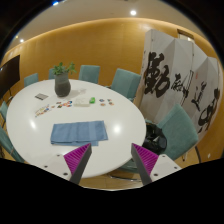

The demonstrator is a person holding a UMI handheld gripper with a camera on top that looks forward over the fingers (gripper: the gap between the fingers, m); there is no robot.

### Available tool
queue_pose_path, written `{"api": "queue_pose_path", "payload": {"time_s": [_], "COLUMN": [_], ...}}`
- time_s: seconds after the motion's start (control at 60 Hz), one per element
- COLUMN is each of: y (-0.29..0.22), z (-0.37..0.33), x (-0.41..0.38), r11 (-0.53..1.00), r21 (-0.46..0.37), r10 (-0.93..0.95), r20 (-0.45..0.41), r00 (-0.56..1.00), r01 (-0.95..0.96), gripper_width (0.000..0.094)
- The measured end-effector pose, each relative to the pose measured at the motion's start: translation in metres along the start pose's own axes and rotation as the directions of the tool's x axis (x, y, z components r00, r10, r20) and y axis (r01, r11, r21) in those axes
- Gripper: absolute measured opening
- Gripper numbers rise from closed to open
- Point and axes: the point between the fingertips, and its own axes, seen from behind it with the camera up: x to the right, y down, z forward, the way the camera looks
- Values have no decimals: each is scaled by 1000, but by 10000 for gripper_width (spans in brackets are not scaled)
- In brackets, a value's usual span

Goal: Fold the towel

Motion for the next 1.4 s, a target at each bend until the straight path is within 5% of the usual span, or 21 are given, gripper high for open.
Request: {"api": "queue_pose_path", "payload": {"time_s": [0.483, 0.733, 0.883, 1.183, 1.4], "y": [31, 82, 77, 49, 61], "z": [5, 26, 82, 242, 301], "x": [-26, -154, -257, -373, -392], "r11": [998, 990, 992, 987, 977], "r21": [-47, -99, -81, -21, -55], "r10": [-44, -84, -77, -147, -188], "r20": [-3, 160, 250, 264, 217], "r00": [999, 984, 965, 953, 958], "r01": [43, 101, 100, 158, 205], "gripper_width": [872, 869, 880, 846, 663]}}
